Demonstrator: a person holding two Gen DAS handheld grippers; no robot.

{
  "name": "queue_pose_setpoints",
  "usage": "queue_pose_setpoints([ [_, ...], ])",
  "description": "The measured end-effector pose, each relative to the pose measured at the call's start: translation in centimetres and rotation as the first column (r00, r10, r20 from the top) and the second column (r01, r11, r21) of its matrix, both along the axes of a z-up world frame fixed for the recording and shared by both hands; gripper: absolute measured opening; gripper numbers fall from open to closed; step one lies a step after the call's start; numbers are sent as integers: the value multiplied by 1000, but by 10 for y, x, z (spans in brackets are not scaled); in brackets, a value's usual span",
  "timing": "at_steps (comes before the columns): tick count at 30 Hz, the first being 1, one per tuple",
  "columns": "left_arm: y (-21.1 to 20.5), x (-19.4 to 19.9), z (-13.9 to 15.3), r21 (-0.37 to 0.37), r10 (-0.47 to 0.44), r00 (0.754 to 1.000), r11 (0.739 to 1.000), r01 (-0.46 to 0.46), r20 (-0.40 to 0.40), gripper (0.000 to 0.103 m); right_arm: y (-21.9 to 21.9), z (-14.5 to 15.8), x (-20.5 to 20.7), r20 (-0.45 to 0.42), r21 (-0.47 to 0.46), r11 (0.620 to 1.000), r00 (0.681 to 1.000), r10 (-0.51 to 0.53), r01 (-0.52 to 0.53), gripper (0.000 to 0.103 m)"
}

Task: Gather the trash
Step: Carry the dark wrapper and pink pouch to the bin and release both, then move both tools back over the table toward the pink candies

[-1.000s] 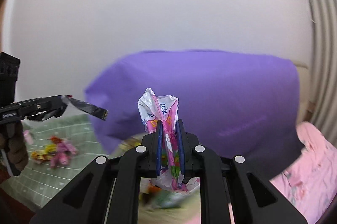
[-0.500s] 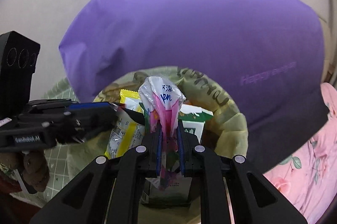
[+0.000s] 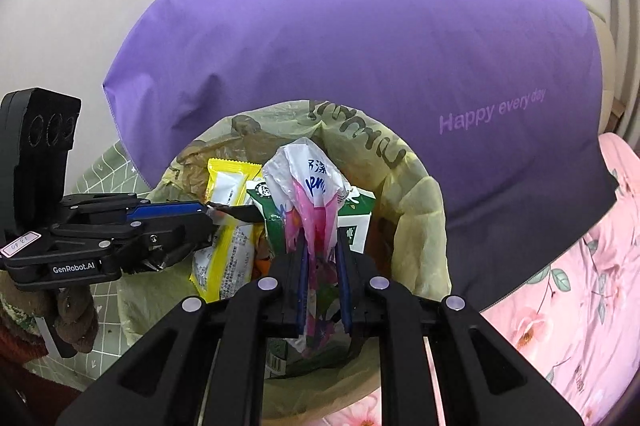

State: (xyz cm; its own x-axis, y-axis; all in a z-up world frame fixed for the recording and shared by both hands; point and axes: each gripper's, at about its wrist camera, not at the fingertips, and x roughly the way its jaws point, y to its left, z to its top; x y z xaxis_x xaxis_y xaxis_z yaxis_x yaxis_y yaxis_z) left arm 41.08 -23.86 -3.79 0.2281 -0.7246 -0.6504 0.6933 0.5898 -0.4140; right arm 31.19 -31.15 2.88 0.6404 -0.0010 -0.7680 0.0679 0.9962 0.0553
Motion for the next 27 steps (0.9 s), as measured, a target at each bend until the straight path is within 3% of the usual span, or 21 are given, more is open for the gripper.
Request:
queue_pose_setpoints([
  [4, 9, -1, 13, -41, 7, 1000, 999, -7, 8, 39, 9, 6, -11, 28, -59, 998, 1000, 4, -2, 14],
  [9, 31, -6, 33, -60, 32, 999, 998, -31, 18, 44, 15, 7, -19, 47, -56, 998, 999, -13, 16, 16],
  [12, 56, -9, 42, -75, 75, 997, 994, -74, 18, 45, 21, 10, -22, 63, -46, 999, 998, -5, 7, 48],
  [16, 89, -17, 49, -88, 141, 990, 986, -139, 19, 48, 31, 17, -26, 85, -49, 999, 996, 3, 1, 49],
  [22, 143, -30, 32, -95, 254, 967, 963, -254, -11, 48, 61, 33, -26, 155, -57, 998, 987, 42, -34, 49],
  [27, 199, -40, 0, -13, 376, 926, 926, -376, -10, 48, 100, 33, -20, 175, -23, 990, 975, 139, -137, 50],
])
